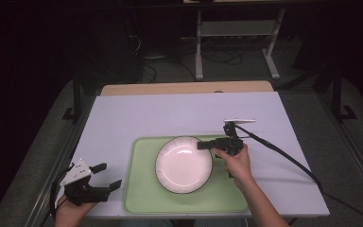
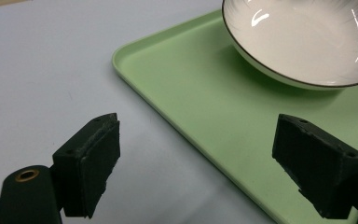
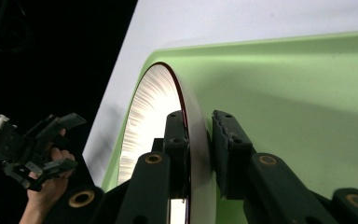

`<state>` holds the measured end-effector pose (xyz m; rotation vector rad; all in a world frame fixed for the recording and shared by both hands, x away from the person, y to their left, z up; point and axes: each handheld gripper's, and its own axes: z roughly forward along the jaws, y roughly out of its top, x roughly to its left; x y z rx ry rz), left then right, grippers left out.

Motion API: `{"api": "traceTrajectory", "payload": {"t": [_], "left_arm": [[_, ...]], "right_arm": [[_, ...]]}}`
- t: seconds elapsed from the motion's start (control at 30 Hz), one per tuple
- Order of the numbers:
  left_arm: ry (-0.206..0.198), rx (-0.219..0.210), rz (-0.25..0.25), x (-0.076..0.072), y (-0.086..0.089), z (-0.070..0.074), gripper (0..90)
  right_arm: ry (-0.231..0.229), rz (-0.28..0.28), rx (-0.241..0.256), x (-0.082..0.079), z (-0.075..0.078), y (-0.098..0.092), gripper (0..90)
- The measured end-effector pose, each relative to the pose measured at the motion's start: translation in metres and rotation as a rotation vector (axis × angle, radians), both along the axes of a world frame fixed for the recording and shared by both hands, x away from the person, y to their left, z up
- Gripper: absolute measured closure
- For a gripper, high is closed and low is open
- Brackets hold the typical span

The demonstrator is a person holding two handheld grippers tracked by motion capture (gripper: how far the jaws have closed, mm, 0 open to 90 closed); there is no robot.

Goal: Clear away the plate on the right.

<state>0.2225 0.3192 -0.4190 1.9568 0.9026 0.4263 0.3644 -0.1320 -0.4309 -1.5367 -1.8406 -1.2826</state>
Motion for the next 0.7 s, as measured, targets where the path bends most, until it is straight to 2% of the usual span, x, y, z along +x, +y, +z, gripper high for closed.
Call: {"api": "traceTrajectory", "payload": {"t": [0.23,0.7], "left_arm": [[0.001,-0.001,-0.001,0.0003,-0.0002,-0.0003,14.9],[0.003,0.001,-0.004,0.0000,-0.0010,-0.0003,14.9]], "right_arm": [[0.007,-0.003,-0.023,0.0017,-0.0058,0.0014,76.1],[-0.022,0.011,-0.097,-0.0007,-0.0085,-0.0004,79.4]]}}
